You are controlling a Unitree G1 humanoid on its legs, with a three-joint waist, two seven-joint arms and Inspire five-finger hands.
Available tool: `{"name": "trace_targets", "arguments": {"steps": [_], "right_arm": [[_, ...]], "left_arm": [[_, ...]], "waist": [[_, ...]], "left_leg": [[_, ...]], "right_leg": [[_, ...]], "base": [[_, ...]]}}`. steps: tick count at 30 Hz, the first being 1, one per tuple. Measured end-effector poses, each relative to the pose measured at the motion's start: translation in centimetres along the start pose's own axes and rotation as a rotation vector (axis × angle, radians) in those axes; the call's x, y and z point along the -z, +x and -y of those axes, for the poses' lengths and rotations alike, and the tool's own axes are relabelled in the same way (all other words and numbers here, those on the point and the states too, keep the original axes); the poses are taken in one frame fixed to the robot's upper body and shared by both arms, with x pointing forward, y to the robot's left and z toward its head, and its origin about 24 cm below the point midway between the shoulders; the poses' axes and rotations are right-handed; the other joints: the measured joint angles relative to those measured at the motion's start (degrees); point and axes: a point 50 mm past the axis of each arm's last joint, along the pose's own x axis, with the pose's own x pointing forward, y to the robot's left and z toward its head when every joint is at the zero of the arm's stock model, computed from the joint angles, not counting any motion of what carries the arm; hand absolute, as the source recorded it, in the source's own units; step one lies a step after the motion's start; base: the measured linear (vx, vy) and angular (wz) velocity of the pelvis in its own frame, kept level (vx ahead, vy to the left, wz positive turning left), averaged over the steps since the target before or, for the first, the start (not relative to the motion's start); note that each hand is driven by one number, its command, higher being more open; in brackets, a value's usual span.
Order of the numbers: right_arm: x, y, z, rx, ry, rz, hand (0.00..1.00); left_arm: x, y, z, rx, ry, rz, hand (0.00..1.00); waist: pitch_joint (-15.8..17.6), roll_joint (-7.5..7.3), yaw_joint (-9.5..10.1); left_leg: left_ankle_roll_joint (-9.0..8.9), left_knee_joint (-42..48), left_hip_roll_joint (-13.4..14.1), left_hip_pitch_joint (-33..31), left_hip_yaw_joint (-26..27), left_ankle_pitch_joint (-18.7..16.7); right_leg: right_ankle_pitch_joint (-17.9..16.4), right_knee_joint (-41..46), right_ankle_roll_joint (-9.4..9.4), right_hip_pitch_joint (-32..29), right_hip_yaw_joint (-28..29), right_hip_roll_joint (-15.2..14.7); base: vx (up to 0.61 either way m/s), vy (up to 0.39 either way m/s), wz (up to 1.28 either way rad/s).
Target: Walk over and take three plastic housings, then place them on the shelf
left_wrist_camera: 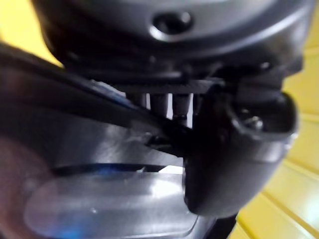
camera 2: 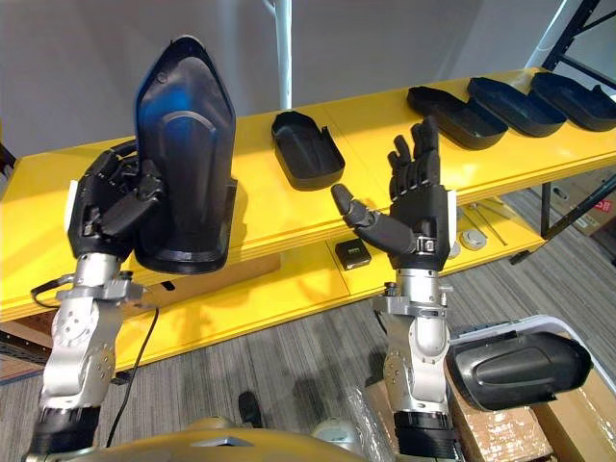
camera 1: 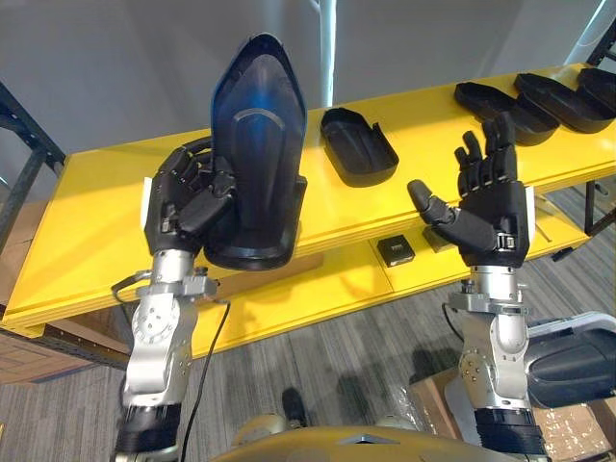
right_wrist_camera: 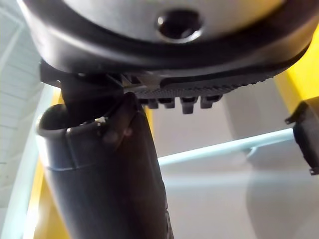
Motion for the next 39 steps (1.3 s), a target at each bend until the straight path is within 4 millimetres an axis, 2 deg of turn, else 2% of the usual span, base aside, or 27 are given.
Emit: {"name": "trace_targets", "arguments": {"steps": [2, 5, 7, 10, 12, 17, 21, 25, 32, 39], "right_arm": [[0.6, 0.0, -0.8, -0.036, 0.008, -0.034, 1.00], [0.7, 0.0, -1.0, -0.053, -0.012, -0.047, 1.00], [0.8, 0.3, -0.8, -0.053, -0.017, -0.052, 1.00], [0.5, 1.7, -0.9, -0.088, -0.036, -0.033, 1.00], [0.3, 3.0, -1.1, -0.119, -0.048, -0.016, 1.00], [0.3, 3.2, -1.2, -0.138, -0.054, -0.022, 1.00], [0.4, 3.1, -1.2, -0.144, -0.053, -0.029, 1.00], [0.8, 2.3, -0.9, -0.133, -0.056, -0.059, 1.00], [0.8, 2.3, -1.0, -0.132, -0.054, -0.060, 1.00], [0.9, 2.3, -1.0, -0.131, -0.052, -0.066, 1.00]], "left_arm": [[1.2, 1.3, -0.2, -0.028, -0.050, -0.063, 0.00], [2.5, 2.5, -0.6, -0.091, -0.122, -0.127, 0.00], [3.1, 3.2, -0.9, -0.138, -0.161, -0.160, 0.00], [3.2, 5.5, -0.6, -0.197, -0.229, -0.174, 0.00], [2.8, 7.3, -0.3, -0.244, -0.278, -0.178, 0.00], [1.9, 10.0, 0.0, -0.341, -0.288, -0.180, 0.00], [1.3, 10.4, -0.9, -0.428, -0.278, -0.185, 0.00], [1.5, 10.4, -1.5, -0.482, -0.255, -0.221, 0.00], [1.3, 10.8, -2.0, -0.532, -0.234, -0.239, 0.00], [0.9, 11.1, -1.9, -0.561, -0.214, -0.232, 0.00]], "waist": [[0.0, 0.04, -1.22], [0.2, 0.42, -2.12], [0.3, 0.60, -2.66], [1.7, 1.35, -3.21], [3.6, 1.99, -4.29], [5.4, 2.13, -5.83], [6.7, 2.23, -7.10], [7.1, 2.03, -7.03], [8.0, 2.18, -7.03], [8.5, 2.14, -6.98]], "left_leg": [[0.10, -0.1, 0.0, -0.6, 0.3, 0.9], [0.38, 0.1, 0.3, -1.4, 1.1, 1.3], [1.26, 0.2, 0.6, -1.9, 1.6, 2.0], [1.56, 0.2, 1.1, -3.4, 2.3, 2.6], [1.53, 0.2, 1.3, -3.7, 2.7, 2.8], [1.54, 0.2, 1.4, -4.1, 4.2, 2.8], [1.54, 0.2, 1.7, -3.9, 5.1, 2.8], [0.98, 0.9, 2.3, -3.7, 5.3, 2.4], [0.37, 1.8, 3.1, -3.7, 5.4, 2.1], [0.62, 2.0, 3.3, -3.7, 5.4, 2.3]], "right_leg": [[0.9, 0.0, 0.10, -0.8, 0.2, 0.1], [1.3, 0.3, 0.68, -2.2, 1.2, 0.4], [1.3, 1.1, 0.71, -3.5, 1.8, 0.6], [1.2, 2.3, 0.58, -6.0, 2.9, 0.9], [1.1, 3.1, 0.31, -7.1, 3.5, 1.0], [0.9, 4.2, 0.05, -9.0, 5.5, 1.0], [0.8, 4.9, -0.13, -9.8, 6.6, 1.1], [0.5, 5.4, -0.59, -9.8, 6.8, 1.2], [0.1, 5.9, -1.18, -9.9, 7.0, 1.8], [0.1, 5.9, -1.20, -9.9, 7.0, 1.9]], "base": [[0.02, 0.036, -0.07], [0.05, -0.001, -0.14], [0.05, -0.032, -0.14], [0.02, -0.037, -0.16], [-0.01, -0.038, -0.14], [0.00, -0.021, -0.18], [0.00, -0.023, -0.13], [0.00, -0.034, -0.05], [-0.01, -0.034, -0.02], [0.00, -0.009, 0.00]]}}
